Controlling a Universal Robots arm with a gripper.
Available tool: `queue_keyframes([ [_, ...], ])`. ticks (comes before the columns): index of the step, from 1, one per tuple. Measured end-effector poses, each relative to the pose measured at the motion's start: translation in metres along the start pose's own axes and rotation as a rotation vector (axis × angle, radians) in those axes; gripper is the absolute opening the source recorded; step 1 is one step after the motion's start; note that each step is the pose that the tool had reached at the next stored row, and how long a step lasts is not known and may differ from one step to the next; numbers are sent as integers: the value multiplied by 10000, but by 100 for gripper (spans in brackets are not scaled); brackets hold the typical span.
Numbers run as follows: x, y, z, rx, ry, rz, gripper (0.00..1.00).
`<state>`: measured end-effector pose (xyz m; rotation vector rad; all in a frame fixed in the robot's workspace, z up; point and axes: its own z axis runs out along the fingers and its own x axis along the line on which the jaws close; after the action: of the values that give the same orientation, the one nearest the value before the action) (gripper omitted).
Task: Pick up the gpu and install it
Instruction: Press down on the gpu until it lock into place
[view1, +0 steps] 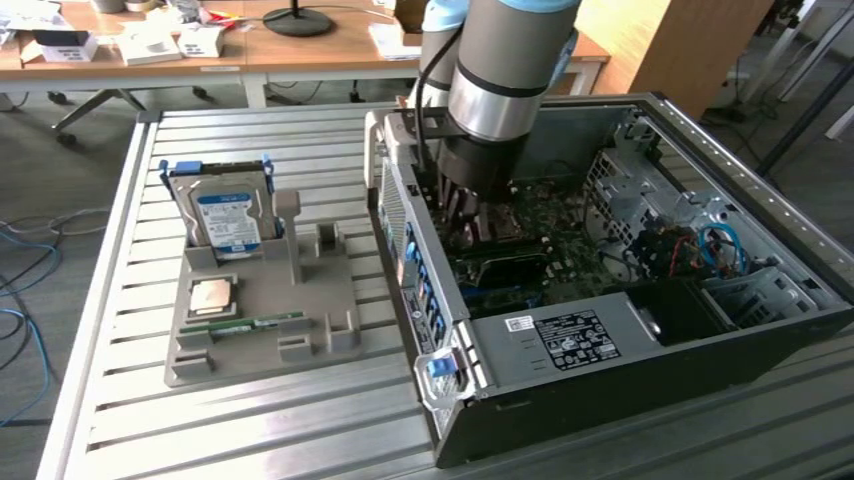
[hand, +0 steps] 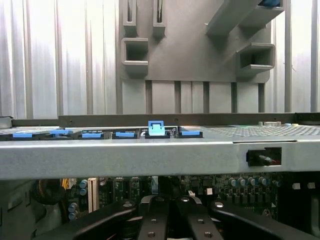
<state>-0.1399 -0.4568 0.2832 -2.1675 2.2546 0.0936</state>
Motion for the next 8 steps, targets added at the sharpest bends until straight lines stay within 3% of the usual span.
queue_keyframes([
  [8,-5,52,2,3,10,0,11],
])
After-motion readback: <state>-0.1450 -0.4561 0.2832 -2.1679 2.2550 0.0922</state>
